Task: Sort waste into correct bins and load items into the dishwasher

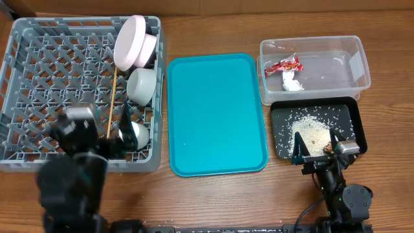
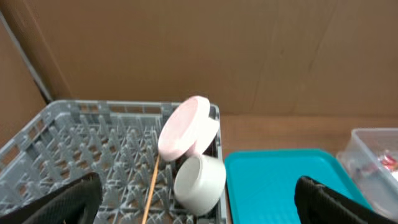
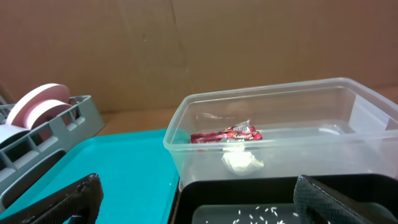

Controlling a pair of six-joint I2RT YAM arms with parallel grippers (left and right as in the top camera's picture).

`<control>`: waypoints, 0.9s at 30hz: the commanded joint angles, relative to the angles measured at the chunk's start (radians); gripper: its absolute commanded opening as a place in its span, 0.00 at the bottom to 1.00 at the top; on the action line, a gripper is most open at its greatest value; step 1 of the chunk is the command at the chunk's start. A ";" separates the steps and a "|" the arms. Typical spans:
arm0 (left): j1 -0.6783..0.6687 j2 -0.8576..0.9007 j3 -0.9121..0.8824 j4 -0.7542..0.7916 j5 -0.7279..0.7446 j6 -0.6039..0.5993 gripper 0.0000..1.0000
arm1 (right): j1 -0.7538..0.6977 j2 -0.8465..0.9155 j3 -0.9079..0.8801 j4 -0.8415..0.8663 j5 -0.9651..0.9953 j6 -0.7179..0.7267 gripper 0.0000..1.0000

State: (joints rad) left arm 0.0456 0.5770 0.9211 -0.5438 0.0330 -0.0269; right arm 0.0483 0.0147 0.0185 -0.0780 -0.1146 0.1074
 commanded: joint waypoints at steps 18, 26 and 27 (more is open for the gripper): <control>-0.010 -0.574 -0.882 0.484 -0.007 0.005 1.00 | 0.003 -0.012 -0.011 0.005 0.010 -0.004 1.00; -0.013 -0.574 -0.917 0.466 -0.008 0.049 1.00 | 0.003 -0.012 -0.011 0.006 0.009 -0.004 1.00; -0.013 -0.574 -0.917 0.467 -0.007 0.049 1.00 | 0.003 -0.012 -0.011 0.006 0.010 -0.004 1.00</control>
State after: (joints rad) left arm 0.0452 0.0166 0.0120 -0.0803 0.0326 -0.0143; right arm 0.0483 0.0147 0.0185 -0.0784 -0.1150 0.1074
